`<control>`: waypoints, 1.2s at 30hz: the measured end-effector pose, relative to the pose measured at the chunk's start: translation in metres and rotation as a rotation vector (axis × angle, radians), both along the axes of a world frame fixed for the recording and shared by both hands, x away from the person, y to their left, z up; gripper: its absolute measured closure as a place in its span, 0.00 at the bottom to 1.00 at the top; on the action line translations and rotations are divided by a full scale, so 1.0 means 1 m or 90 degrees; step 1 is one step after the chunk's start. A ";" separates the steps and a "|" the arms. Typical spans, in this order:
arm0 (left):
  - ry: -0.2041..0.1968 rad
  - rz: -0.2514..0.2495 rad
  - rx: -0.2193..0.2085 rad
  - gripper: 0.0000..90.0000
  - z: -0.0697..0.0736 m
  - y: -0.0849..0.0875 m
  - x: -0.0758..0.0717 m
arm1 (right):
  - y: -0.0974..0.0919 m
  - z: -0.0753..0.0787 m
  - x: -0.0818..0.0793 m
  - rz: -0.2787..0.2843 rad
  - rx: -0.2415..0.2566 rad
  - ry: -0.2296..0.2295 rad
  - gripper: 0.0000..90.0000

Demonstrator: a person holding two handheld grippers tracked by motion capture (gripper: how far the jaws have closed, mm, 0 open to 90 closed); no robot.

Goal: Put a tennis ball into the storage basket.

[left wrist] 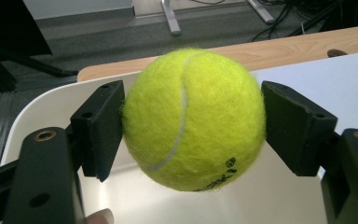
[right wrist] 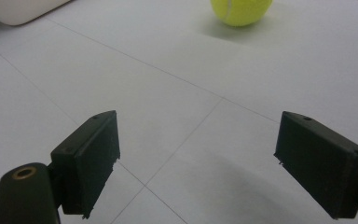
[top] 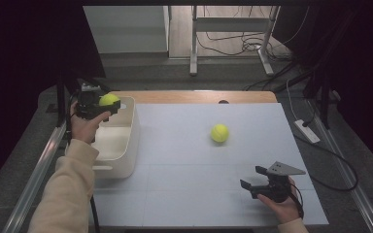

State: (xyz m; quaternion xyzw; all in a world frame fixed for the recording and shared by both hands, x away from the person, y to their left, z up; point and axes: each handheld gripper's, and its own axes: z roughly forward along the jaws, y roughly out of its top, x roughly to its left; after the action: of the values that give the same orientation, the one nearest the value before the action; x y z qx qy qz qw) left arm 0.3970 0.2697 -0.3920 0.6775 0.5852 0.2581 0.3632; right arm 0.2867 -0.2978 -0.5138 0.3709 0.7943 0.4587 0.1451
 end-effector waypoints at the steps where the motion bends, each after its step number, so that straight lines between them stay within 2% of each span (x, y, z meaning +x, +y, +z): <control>1: 0.004 0.002 0.002 0.29 -0.001 0.001 0.001 | 0.000 0.000 0.000 0.001 0.000 0.000 0.15; 8: 0.021 0.010 0.004 0.29 -0.006 0.003 0.006 | 0.000 0.000 0.000 0.000 0.000 0.000 0.15; 19: 0.054 0.003 0.019 0.29 -0.013 0.004 0.011 | -0.001 0.000 0.000 0.000 0.000 0.000 0.15; 31: 0.046 0.007 0.013 0.29 -0.011 0.005 0.010 | -0.001 0.000 0.000 0.000 -0.001 0.000 0.15; 34: 0.032 0.005 0.002 0.29 -0.009 0.006 0.008 | 0.000 0.000 0.000 0.001 -0.001 0.001 0.15; 36: 0.019 -0.001 -0.009 0.23 -0.006 0.005 0.007 | 0.000 0.000 0.000 0.001 -0.001 0.001 0.15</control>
State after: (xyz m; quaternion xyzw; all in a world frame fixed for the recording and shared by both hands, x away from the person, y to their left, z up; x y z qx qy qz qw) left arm 0.4039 0.2746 -0.3982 0.6794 0.5916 0.2436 0.3594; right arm 0.2867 -0.2983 -0.5141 0.3707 0.7949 0.4581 0.1447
